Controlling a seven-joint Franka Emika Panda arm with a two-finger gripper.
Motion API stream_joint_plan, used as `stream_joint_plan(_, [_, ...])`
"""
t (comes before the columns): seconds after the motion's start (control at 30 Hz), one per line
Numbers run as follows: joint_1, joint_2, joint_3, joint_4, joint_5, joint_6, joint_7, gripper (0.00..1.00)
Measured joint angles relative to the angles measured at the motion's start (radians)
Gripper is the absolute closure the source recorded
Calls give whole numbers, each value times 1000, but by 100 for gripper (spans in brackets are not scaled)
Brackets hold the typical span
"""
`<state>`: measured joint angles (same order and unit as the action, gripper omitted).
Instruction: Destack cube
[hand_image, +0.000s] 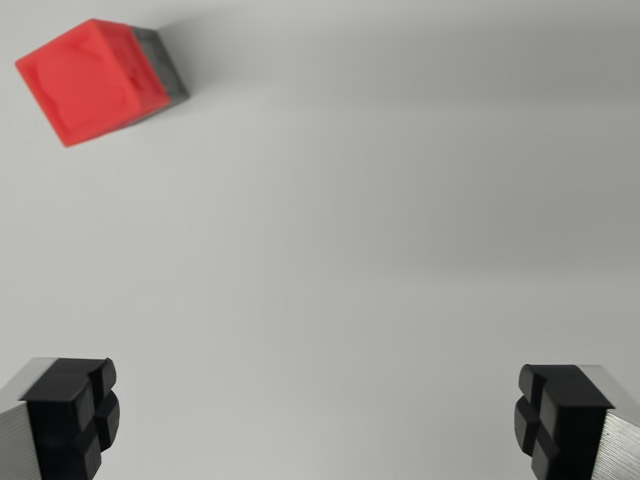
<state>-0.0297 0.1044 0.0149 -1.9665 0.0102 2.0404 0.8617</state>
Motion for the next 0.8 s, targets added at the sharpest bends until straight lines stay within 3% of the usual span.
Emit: stream_joint_plan(0.8, [24, 61, 20, 0, -3, 62, -38, 0])
